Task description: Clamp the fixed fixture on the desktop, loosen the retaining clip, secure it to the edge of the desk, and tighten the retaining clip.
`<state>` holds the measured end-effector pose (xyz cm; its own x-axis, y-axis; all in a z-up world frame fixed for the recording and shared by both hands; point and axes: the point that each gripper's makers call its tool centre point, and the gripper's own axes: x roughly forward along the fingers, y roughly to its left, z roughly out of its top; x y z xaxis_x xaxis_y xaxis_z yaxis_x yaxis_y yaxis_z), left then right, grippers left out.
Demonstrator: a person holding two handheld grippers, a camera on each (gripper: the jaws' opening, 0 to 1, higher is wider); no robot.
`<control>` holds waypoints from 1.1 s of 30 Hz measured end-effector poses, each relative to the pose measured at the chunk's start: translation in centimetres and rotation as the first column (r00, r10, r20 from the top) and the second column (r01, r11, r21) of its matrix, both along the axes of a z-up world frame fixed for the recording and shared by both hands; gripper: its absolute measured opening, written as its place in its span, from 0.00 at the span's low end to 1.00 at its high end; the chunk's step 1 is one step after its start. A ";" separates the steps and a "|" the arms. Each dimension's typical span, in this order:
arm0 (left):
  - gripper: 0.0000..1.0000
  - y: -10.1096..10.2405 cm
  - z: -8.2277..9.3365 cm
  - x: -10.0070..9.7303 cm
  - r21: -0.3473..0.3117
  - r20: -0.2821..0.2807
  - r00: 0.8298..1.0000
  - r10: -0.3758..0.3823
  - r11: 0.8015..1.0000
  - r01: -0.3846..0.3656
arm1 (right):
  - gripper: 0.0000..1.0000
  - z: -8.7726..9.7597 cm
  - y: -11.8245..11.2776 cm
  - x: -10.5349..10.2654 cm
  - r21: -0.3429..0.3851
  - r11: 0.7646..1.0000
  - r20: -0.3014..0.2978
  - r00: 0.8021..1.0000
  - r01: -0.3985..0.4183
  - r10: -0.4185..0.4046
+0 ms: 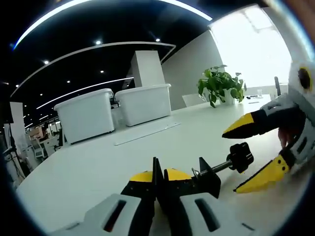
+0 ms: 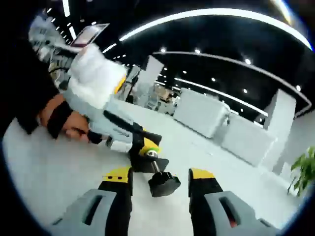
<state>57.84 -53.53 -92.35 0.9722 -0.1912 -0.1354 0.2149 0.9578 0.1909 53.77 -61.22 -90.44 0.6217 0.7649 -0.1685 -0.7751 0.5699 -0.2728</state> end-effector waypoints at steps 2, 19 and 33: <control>0.07 0.0 0.0 0.0 0.000 0.000 1.000 0.000 1.000 0.000 | 0.47 -0.3 -0.6 0.4 0.112 0.993 -0.188 0.982 0.045 -0.024; 0.07 0.5 -0.4 0.8 -0.001 -0.001 1.000 -0.002 1.000 0.002 | 0.24 -2.7 0.1 3.6 0.310 0.940 -0.548 0.835 0.145 0.052; 0.07 1.0 -0.5 1.3 0.043 0.009 1.000 -0.003 0.999 0.002 | 0.23 -1.8 0.9 2.2 0.016 0.999 0.007 0.999 -0.051 0.051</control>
<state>59.13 -52.52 -92.85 0.9729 -0.1878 -0.1350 0.2155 0.9481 0.2339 56.02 -60.29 -92.28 0.5832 0.7980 -0.1520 -0.8012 0.5342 -0.2697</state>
